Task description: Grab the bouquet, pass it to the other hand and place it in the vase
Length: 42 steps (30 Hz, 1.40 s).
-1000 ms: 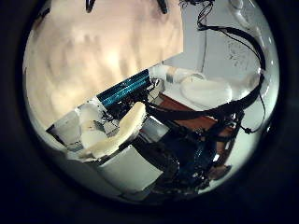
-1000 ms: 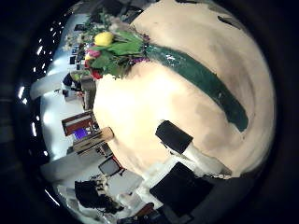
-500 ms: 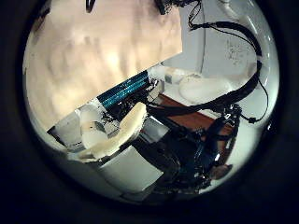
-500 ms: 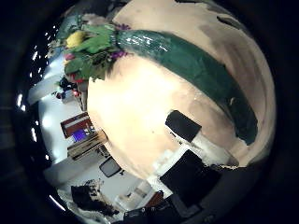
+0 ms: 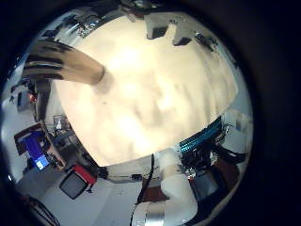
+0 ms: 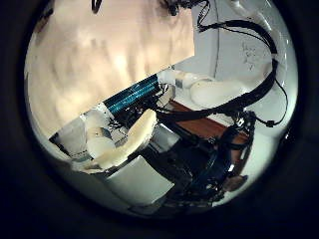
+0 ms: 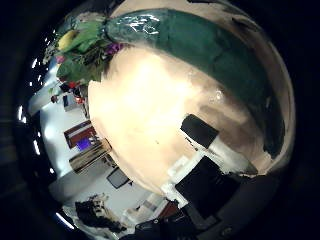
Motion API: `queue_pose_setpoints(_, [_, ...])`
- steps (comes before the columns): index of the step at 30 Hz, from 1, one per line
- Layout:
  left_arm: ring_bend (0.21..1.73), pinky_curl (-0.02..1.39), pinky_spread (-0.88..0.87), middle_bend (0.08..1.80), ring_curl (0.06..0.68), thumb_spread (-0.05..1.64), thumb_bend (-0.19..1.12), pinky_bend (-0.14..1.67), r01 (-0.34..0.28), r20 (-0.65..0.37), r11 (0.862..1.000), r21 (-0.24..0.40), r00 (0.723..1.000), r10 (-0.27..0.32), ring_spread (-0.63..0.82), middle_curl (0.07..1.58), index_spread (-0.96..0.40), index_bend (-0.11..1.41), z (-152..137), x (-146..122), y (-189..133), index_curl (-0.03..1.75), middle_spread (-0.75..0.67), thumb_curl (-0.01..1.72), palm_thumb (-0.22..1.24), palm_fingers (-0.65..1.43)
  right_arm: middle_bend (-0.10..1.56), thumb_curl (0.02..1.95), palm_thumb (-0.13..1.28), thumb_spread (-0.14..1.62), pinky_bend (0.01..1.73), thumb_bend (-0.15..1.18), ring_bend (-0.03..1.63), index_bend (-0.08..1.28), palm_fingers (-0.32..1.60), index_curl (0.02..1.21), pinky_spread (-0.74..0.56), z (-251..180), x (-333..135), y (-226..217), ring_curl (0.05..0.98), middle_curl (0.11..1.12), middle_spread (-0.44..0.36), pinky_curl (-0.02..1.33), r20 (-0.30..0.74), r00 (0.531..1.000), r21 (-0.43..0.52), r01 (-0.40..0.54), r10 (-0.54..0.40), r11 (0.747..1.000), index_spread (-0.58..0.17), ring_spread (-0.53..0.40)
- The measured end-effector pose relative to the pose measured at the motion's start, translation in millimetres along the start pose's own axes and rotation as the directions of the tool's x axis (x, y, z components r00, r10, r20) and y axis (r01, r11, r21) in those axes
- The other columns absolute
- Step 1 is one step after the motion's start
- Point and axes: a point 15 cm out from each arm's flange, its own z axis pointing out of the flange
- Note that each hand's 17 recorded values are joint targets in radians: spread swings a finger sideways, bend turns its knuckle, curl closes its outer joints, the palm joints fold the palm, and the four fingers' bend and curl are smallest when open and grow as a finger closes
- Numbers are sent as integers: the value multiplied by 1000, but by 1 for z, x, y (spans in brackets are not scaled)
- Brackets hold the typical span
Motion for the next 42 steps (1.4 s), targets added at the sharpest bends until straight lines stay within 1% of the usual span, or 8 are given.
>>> queue_pose_setpoints(18, [484, 303, 501, 205, 194, 967, -28, 197, 10, -3, 1000, -9, 1000, -10, 507, 340, 202, 166, 3, 2, 6, 313, 366, 302, 427, 168, 511, 410, 720, 999, 348, -23, 804, 178, 445, 321, 87, 18, 9, 1, 200, 395, 21, 216, -20, 1000, -47, -2, 1, 999, -157, -93])
queue_pose_setpoints(28, [482, 306, 500, 206, 193, 963, -28, 197, 12, -2, 1000, -9, 1000, -12, 508, 340, 198, 165, 3, 3, 8, 312, 366, 305, 432, 170, 480, 434, 803, 966, 388, -19, 762, 175, 430, 339, 93, 29, 18, 3, 181, 389, 31, 215, -67, 998, -85, -1, -4, 996, -153, -73])
queue_pose_setpoints(31, [482, 307, 500, 206, 193, 963, -28, 197, 12, -1, 1000, -8, 1000, -12, 507, 340, 195, 165, 2, 3, 8, 312, 366, 306, 432, 170, 557, 446, 848, 946, 376, -15, 839, 197, 644, 348, 21, 26, 18, 2, 189, 410, -30, 188, -71, 997, -80, 3, -9, 997, -201, -145])
queue_pose_setpoints(34, [482, 308, 500, 206, 193, 962, -28, 197, 11, -1, 1000, -4, 1000, -11, 507, 341, 194, 165, 1, 3, 8, 312, 366, 307, 432, 170, 611, 460, 876, 918, 516, -21, 927, 209, 928, 379, -167, 16, 16, 0, 230, 444, -130, 206, -86, 996, -78, 17, -23, 997, -274, -244])
queue_pose_setpoints(36, [482, 308, 500, 206, 194, 962, -28, 197, 11, -1, 1000, -4, 1000, -11, 504, 341, 194, 165, 0, 3, 8, 311, 366, 308, 432, 170, 655, 469, 880, 882, 700, -28, 967, 233, 1237, 401, -346, 15, 15, 1, 254, 470, -181, 245, -88, 996, -81, 20, -27, 997, -321, -282])
queue_pose_setpoints(39, [479, 307, 499, 203, 193, 962, -28, 197, 12, 1, 1000, -6, 1000, -12, 506, 340, 195, 168, 1, 3, 8, 315, 366, 308, 432, 172, 727, 477, 883, 853, 839, -28, 1016, 328, 1264, 476, -481, 16, 11, 1, 309, 518, -228, 309, -89, 995, -81, 26, -33, 996, -373, -316])
queue_pose_setpoints(40, [479, 307, 499, 203, 193, 962, -28, 197, 13, 2, 1000, -4, 1000, -13, 507, 340, 195, 167, 0, 3, 9, 315, 366, 308, 432, 173, 742, 477, 882, 852, 863, -29, 1035, 357, 1314, 492, -492, 15, 11, 1, 321, 528, -231, 321, -88, 996, -78, 27, -34, 997, -381, -314])
queue_pose_setpoints(42, [478, 307, 499, 202, 193, 962, -28, 197, 12, 2, 1000, -1, 1000, -12, 507, 340, 195, 167, -2, 3, 9, 316, 366, 308, 431, 173, 877, 488, 913, 858, 1023, -16, 1138, 516, 1386, 588, -475, 15, 11, 0, 378, 597, -254, 394, -84, 996, -74, 26, -32, 997, -414, -297])
